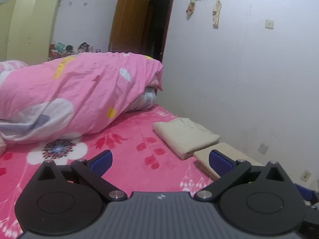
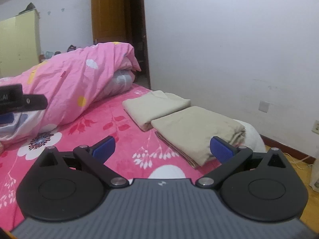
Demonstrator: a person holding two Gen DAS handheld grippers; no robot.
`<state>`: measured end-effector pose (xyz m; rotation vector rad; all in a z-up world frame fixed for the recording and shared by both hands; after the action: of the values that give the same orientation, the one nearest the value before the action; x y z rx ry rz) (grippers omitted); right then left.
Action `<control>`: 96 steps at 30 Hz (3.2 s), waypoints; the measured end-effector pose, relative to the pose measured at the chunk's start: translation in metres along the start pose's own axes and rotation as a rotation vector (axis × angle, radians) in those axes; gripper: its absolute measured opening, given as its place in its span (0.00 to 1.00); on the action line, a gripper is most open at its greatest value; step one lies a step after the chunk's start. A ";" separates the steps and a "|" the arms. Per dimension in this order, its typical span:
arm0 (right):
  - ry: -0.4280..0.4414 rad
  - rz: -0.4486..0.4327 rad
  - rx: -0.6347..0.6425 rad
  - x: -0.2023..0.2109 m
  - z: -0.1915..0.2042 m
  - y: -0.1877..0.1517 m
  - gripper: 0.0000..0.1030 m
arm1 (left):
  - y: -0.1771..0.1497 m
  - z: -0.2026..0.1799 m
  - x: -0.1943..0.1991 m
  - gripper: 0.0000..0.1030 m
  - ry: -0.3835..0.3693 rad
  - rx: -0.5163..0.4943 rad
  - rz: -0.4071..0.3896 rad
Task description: Fold clothes
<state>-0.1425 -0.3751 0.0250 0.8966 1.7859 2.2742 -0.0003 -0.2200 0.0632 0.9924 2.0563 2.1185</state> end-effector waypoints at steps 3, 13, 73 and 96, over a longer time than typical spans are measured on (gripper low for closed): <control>-0.032 -0.016 -0.004 0.014 0.003 -0.002 0.99 | -0.004 0.000 0.009 1.00 0.017 -0.009 0.005; 0.016 0.025 -0.020 0.032 0.011 -0.005 0.99 | -0.015 -0.011 0.028 1.00 0.019 -0.076 -0.009; -0.062 0.032 0.093 0.029 0.027 0.006 0.99 | -0.025 -0.004 0.014 1.00 0.008 -0.067 0.037; -0.055 0.044 0.097 0.027 0.027 0.003 0.99 | -0.029 -0.005 0.014 1.00 0.008 -0.066 0.045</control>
<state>-0.1501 -0.3416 0.0409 1.0135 1.8848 2.1824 -0.0255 -0.2150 0.0429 1.0322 1.9715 2.2001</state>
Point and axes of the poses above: each gripper's, at about its wrist camera, not at the fingertips, and x roughly against the way its jaws point, z to its left, y to its top, the point moved 5 cm from there along -x, roughly the way its jaws point, and after that the axes turned 8 degrees about y, right-handed, at the moved point
